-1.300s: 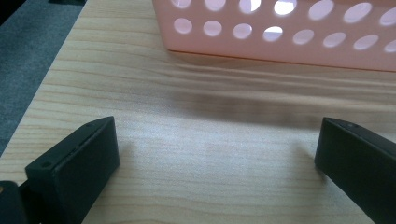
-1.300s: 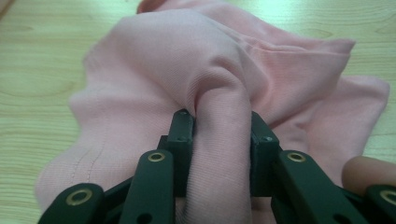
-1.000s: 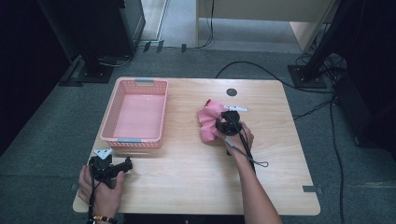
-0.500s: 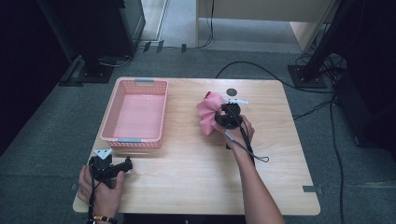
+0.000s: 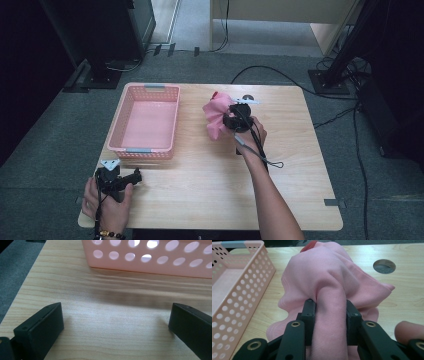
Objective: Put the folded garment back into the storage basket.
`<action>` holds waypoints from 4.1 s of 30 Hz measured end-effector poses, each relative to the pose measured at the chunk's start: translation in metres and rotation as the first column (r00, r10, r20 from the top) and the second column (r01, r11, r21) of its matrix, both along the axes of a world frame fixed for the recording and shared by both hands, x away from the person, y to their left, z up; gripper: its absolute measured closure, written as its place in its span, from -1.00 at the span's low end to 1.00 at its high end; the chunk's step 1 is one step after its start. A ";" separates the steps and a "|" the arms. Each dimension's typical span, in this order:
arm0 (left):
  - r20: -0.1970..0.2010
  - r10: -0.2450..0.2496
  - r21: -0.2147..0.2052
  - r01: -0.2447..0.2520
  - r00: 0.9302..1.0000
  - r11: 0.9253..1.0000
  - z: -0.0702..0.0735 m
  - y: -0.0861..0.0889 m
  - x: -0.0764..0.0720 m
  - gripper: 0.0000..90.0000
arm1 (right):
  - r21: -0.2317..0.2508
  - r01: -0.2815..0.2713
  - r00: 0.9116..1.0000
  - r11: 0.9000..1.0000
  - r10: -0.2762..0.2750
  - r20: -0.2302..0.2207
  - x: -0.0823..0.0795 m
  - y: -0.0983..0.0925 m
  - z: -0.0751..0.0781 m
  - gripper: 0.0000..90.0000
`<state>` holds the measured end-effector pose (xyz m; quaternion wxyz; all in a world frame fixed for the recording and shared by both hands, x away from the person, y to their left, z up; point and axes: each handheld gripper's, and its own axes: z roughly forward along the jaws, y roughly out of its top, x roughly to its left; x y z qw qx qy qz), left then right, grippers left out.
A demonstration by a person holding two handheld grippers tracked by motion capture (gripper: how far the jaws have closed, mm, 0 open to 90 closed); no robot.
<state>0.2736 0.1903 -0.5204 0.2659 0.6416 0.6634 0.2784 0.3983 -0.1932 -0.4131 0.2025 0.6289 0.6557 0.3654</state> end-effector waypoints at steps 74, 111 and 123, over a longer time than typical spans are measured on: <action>0.001 0.001 -0.001 -0.001 1.000 1.000 0.000 0.000 0.000 -1.00 | 0.000 -0.203 0.978 0.979 0.203 0.036 0.017 0.148 0.049 0.54; 0.002 0.001 0.000 -0.001 1.000 1.000 0.000 0.000 0.000 -1.00 | -0.032 -0.293 0.956 0.956 0.293 -0.002 0.025 0.255 0.018 0.53; 0.002 -0.001 -0.001 0.001 1.000 1.000 0.000 0.000 0.000 -1.00 | -0.030 -0.301 0.953 0.953 0.300 -0.032 0.028 0.274 -0.010 0.52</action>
